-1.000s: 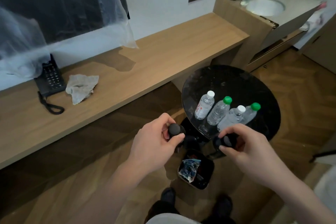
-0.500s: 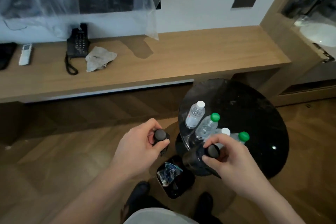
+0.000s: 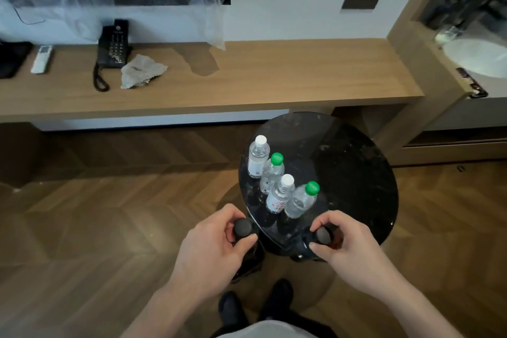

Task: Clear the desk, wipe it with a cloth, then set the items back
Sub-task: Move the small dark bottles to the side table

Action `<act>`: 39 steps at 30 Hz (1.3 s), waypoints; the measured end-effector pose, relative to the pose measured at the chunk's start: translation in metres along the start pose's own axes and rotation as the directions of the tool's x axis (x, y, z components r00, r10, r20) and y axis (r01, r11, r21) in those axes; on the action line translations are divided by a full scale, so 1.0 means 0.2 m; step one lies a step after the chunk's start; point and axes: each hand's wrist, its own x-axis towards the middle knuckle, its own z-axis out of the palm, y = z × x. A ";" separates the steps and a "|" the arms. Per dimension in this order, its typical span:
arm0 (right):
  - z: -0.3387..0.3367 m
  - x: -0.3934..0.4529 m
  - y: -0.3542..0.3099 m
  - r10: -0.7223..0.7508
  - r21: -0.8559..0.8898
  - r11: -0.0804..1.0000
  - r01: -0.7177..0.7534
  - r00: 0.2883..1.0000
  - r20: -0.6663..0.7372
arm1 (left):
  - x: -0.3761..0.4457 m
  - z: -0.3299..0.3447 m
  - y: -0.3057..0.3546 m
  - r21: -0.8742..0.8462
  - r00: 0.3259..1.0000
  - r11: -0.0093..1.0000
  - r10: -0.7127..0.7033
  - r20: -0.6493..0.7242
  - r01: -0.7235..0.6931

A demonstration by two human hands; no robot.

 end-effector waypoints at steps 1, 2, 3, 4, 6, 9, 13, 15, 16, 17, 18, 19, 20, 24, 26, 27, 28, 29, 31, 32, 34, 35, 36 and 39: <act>-0.01 -0.02 0.02 0.014 -0.001 1.000 -0.014 1.000 -0.003 | -0.01 0.02 0.01 0.004 1.000 1.000 0.016 0.008 -0.016; -0.02 -0.04 0.04 0.027 0.004 1.000 -0.027 1.000 -0.005 | -0.02 0.05 0.02 0.009 1.000 1.000 0.025 0.012 -0.025; -0.03 -0.05 0.06 0.036 0.001 0.999 -0.036 0.999 -0.009 | -0.01 0.09 0.02 0.022 0.999 0.999 0.033 0.017 -0.034; -0.05 -0.05 0.08 0.037 -0.015 0.999 -0.038 0.999 -0.018 | -0.01 0.13 0.03 0.041 0.999 0.998 0.041 0.025 -0.042; -0.08 -0.05 0.14 0.040 -0.051 0.998 -0.041 0.999 -0.029 | 0.00 0.21 0.05 0.063 0.998 0.997 0.031 0.051 -0.035; -0.13 -0.03 0.21 0.041 -0.068 0.997 -0.041 0.999 0.008 | 0.01 0.31 0.08 0.055 0.999 0.998 0.006 0.047 -0.008; -0.20 0.11 0.32 0.011 -0.118 0.993 -0.004 0.998 0.059 | 0.07 0.47 0.17 0.074 0.999 0.997 -0.011 0.032 0.009; -0.23 0.18 0.39 -0.009 -0.144 0.989 0.021 0.997 0.081 | 0.11 0.58 0.22 0.092 0.999 0.995 -0.049 0.021 0.047; -0.26 0.22 0.43 -0.021 -0.150 0.988 0.035 0.996 0.092 | 0.14 0.64 0.24 0.092 0.997 0.993 -0.073 0.018 0.071; -0.28 0.25 0.47 -0.033 -0.151 0.987 0.049 0.994 0.106 | 0.16 0.70 0.26 0.092 0.995 0.991 -0.097 0.018 0.095; -0.31 0.29 0.51 -0.042 -0.151 0.987 0.060 0.992 0.119 | 0.18 0.76 0.28 0.097 0.992 0.988 -0.120 0.023 0.118; -0.33 0.32 0.55 -0.050 -0.155 0.985 0.071 0.990 0.135 | 0.20 0.82 0.29 0.105 0.990 0.985 -0.141 0.031 0.137; -0.36 0.36 0.58 -0.059 -0.164 0.983 0.085 0.986 0.154 | 0.23 0.87 0.31 0.114 0.987 0.982 -0.156 0.037 0.151; -0.45 0.50 0.69 -0.100 -0.221 0.963 0.153 0.967 0.235 | 0.32 1.04 0.38 0.143 0.975 0.966 -0.219 0.019 0.214; -0.47 0.55 0.73 -0.108 -0.246 0.952 0.180 0.954 0.280 | 0.35 1.10 0.42 0.161 0.967 0.955 -0.253 0.000 0.250; -0.48 0.57 0.74 -0.110 -0.260 0.946 0.191 0.948 0.298 | 0.36 1.13 0.43 0.170 0.963 0.949 -0.270 -0.008 0.267; -0.49 0.58 0.76 -0.111 -0.273 0.941 0.201 0.943 0.313 | 0.37 1.16 0.44 0.180 0.958 0.942 -0.287 -0.011 0.284; -0.50 0.60 0.77 -0.112 -0.281 0.937 0.209 0.939 0.325 | 0.38 1.18 0.45 0.192 0.953 0.935 -0.302 -0.012 0.299; -0.50 0.63 0.79 -0.116 -0.285 0.932 0.223 0.930 0.349 | 0.40 1.21 0.46 0.227 0.944 0.918 -0.328 -0.024 0.324; -0.50 0.65 0.79 -0.121 -0.288 0.929 0.234 0.924 0.363 | 0.41 1.22 0.47 0.242 0.940 0.910 -0.338 -0.036 0.337; -0.49 0.68 0.80 -0.131 -0.294 0.921 0.257 0.913 0.387 | 0.42 1.24 0.47 0.258 0.931 0.895 -0.359 -0.066 0.364; -0.48 0.70 0.80 -0.144 -0.296 0.915 0.276 0.906 0.398 | 0.43 1.25 0.48 0.262 0.927 0.890 -0.366 -0.080 0.374; -0.47 0.72 0.81 -0.158 -0.296 0.909 0.294 0.900 0.407 | 0.43 1.26 0.48 0.263 0.924 0.886 -0.372 -0.090 0.382; -0.41 0.73 0.81 -0.162 -0.278 0.912 0.302 0.887 0.433 | 0.44 1.27 0.49 0.264 0.911 0.872 -0.397 -0.115 0.413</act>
